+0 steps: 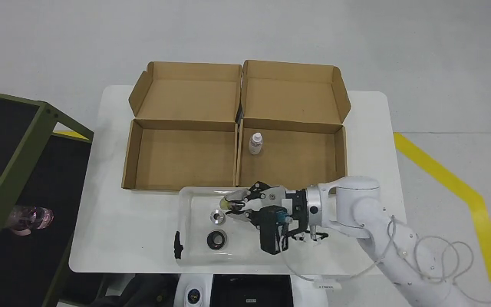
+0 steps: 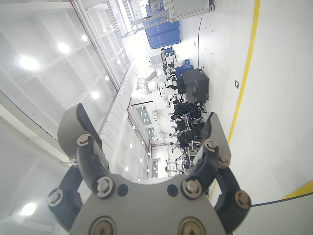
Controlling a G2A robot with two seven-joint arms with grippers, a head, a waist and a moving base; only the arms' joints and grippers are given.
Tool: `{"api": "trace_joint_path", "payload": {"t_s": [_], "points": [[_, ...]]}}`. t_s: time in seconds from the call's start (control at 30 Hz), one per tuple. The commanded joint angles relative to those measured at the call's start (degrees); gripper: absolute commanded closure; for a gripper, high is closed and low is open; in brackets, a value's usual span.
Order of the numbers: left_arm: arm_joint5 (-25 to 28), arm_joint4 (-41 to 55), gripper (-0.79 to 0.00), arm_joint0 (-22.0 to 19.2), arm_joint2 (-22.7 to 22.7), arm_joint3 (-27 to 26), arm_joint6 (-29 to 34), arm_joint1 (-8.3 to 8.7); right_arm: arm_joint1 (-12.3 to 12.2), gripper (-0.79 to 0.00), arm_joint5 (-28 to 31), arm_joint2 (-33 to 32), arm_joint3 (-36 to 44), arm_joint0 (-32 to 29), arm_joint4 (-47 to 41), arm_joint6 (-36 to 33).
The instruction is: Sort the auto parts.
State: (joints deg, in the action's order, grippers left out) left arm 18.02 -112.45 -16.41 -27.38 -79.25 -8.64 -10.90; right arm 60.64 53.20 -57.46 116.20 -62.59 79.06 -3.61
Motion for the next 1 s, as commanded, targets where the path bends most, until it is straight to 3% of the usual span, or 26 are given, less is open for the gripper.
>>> {"api": "trace_joint_path", "payload": {"t_s": [0.0,0.53,0.97], "points": [[0.0,0.0,-0.785,0.0,0.0,0.0,0.0,0.0,-0.2,0.0,0.5,-1.0,0.6,0.1,0.2,0.3],[0.0,0.0,-0.785,0.0,0.0,0.0,0.0,0.0,-1.2,0.0,0.9,-8.8,0.8,-0.4,-2.9,3.0],[0.0,0.0,-0.785,0.0,0.0,0.0,0.0,0.0,-1.2,0.0,2.6,-7.2,-3.4,1.8,-3.8,-1.9]]}}
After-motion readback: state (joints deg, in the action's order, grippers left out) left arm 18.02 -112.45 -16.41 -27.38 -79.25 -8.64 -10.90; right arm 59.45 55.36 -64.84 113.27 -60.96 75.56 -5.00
